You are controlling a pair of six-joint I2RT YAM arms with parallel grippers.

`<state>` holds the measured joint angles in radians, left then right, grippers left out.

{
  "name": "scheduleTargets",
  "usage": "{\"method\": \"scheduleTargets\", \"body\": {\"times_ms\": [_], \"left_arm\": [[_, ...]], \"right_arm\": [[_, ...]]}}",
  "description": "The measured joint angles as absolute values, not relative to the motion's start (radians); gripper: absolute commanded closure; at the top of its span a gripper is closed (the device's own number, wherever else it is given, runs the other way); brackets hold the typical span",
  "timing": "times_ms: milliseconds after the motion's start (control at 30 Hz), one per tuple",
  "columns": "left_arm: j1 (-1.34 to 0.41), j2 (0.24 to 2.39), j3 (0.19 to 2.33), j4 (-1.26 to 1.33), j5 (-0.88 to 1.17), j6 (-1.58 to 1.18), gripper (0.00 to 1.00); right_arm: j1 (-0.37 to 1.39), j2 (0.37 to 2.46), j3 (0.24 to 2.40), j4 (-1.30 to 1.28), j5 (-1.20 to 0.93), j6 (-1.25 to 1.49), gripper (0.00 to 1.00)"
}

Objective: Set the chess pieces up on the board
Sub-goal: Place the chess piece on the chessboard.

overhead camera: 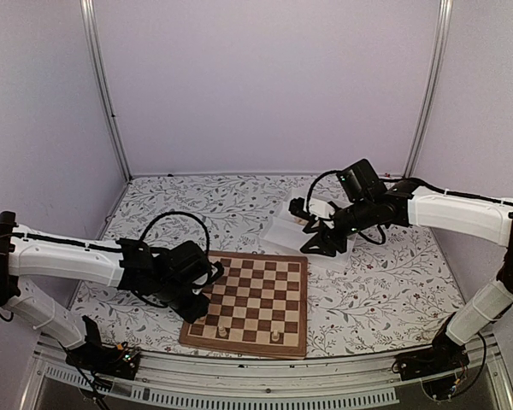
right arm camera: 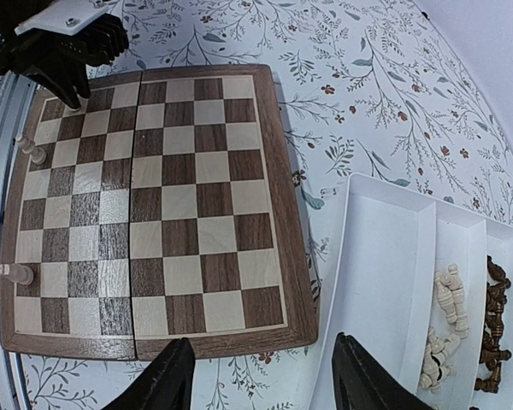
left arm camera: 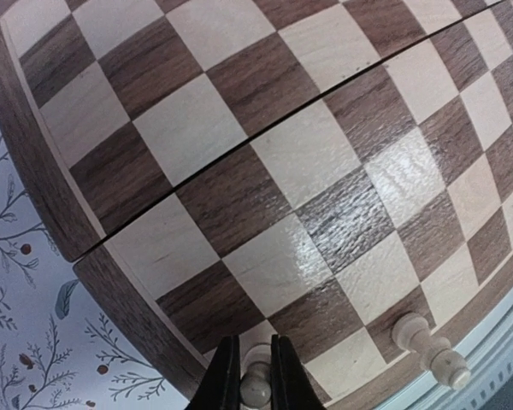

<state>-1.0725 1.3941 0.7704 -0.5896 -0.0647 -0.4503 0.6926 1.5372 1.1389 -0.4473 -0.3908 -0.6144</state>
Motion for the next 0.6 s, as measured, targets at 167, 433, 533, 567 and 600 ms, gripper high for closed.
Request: {"method": "scheduleTargets", "body": {"times_ms": [167, 433, 533, 567, 600], "left_arm": [[-1.074, 1.394, 0.769, -0.608, -0.086, -0.473, 0.97], [-1.076, 1.396, 0.769, -0.609, -0.091, -0.484, 0.92], [-1.077, 1.397, 0.769, -0.608, -0.091, -0.484, 0.89], [-1.078, 1.398, 0.769, -0.608, -0.09, -0.484, 0.88], [-1.08, 1.398, 0.769, -0.608, -0.088, -0.484, 0.87]], "right_arm": [[0.693, 1.541, 1.139, -0.448, -0.394, -0.615, 0.42], [0.693, 1.545, 1.139, -0.448, -0.398, -0.617, 0.41], [0.693, 1.546, 1.139, -0.448, -0.398, -0.618, 0.41], [0.693, 1.546, 1.139, -0.449, -0.398, -0.618, 0.41], [0.693, 1.546, 1.139, -0.449, -0.398, -0.618, 0.41]]}}
